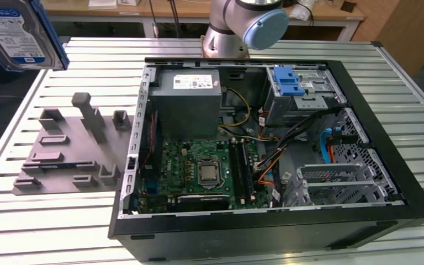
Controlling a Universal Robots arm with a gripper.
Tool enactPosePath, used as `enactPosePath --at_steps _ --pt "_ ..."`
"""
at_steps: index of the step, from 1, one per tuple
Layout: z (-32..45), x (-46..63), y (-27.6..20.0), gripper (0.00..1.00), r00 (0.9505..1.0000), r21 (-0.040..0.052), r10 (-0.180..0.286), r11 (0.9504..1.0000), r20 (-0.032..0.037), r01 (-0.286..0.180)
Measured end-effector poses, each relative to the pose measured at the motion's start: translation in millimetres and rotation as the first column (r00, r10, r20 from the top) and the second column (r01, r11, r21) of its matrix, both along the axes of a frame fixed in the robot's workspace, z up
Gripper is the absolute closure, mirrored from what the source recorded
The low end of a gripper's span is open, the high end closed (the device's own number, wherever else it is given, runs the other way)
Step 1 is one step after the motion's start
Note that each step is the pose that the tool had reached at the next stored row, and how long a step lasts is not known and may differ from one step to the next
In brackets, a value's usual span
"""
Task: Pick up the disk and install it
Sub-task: 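Pick up the disk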
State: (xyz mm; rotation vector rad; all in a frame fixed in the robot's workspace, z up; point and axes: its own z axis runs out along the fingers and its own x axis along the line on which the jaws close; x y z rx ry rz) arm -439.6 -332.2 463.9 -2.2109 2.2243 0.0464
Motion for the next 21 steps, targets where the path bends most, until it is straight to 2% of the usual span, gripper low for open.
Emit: enactPosePath --at_steps 9,21 --pt "5.4 0.0 0.0 0.64 1.0000 0.0000 0.000 1.0000 0.0001 0.000" --pt "17.6 0.0 0.0 0.64 1.0000 0.0001 0.000 1.0000 0.0001 0.000"
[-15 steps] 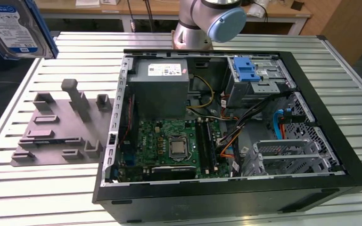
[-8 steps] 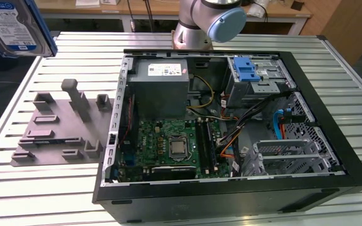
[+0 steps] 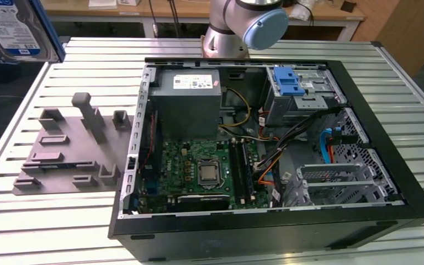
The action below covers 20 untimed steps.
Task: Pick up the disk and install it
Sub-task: 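Pick up the disk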
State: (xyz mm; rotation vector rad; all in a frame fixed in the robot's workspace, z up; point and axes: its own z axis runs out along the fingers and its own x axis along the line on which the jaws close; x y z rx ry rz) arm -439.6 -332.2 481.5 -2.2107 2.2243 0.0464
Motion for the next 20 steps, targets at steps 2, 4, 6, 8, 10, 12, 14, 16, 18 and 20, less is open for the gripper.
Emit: enactPosePath --at_steps 2,4,6,8,10,12,14,16,18,20 --pt "2.7 0.0 0.0 0.64 1.0000 -0.0001 0.000 1.0000 -0.0001 0.000" --pt "5.5 0.0 0.0 0.64 1.0000 -0.0001 0.000 1.0000 -0.0002 0.000" --pt "8.2 0.0 0.0 0.64 1.0000 -0.0001 0.000 1.0000 -0.0002 0.000" --pt "11.2 0.0 0.0 0.64 1.0000 -0.0001 0.000 1.0000 -0.0002 0.000" --pt "14.7 0.1 0.1 0.64 1.0000 -0.0001 0.000 1.0000 -0.0002 0.000" --pt "18.5 0.0 0.1 0.64 1.0000 -0.0001 0.000 1.0000 -0.0003 0.000" --pt "21.4 0.0 0.2 0.64 1.0000 -0.0001 0.000 1.0000 -0.0002 0.000" --pt "22.5 0.0 0.2 0.64 1.0000 -0.0001 0.000 1.0000 -0.0001 0.000" --pt "22.5 0.0 0.2 0.64 1.0000 0.0000 0.000 1.0000 0.0001 0.000" --pt "22.6 0.0 0.1 0.64 1.0000 -0.0001 0.000 1.0000 -0.0001 0.000"
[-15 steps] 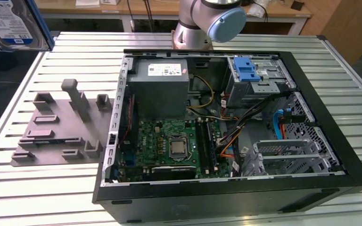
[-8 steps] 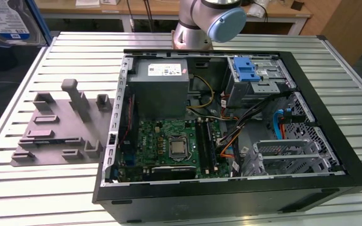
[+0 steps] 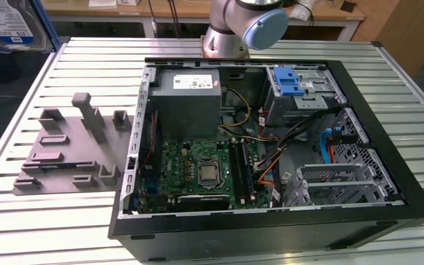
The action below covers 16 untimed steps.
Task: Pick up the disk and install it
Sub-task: 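Pick up the disk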
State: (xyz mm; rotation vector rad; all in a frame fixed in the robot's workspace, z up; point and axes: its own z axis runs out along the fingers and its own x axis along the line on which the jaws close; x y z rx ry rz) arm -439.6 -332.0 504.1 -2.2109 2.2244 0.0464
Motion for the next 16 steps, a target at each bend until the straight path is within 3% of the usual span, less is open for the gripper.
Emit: enactPosePath --at_steps 7,16 --pt "0.0 0.0 -4.6 0.64 1.0000 0.0000 0.000 1.0000 0.0000 0.000" --pt "0.0 0.6 -4.8 0.64 1.0000 0.0001 0.000 1.0000 0.0000 0.000"
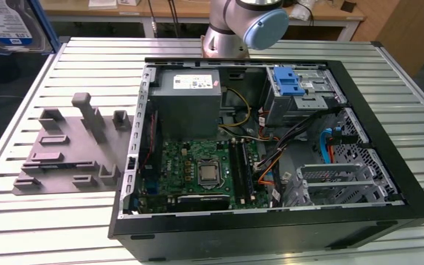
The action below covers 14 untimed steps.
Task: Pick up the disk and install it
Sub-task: 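Pick up the disk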
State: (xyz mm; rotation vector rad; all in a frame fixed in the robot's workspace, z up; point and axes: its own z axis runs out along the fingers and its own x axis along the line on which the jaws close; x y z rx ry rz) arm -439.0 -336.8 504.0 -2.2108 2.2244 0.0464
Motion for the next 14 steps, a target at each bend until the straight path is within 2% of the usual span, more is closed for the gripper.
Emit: enactPosePath --at_steps 14 --pt "0.0 6.3 0.0 0.64 1.0000 0.0000 0.000 1.0000 0.0000 0.000"
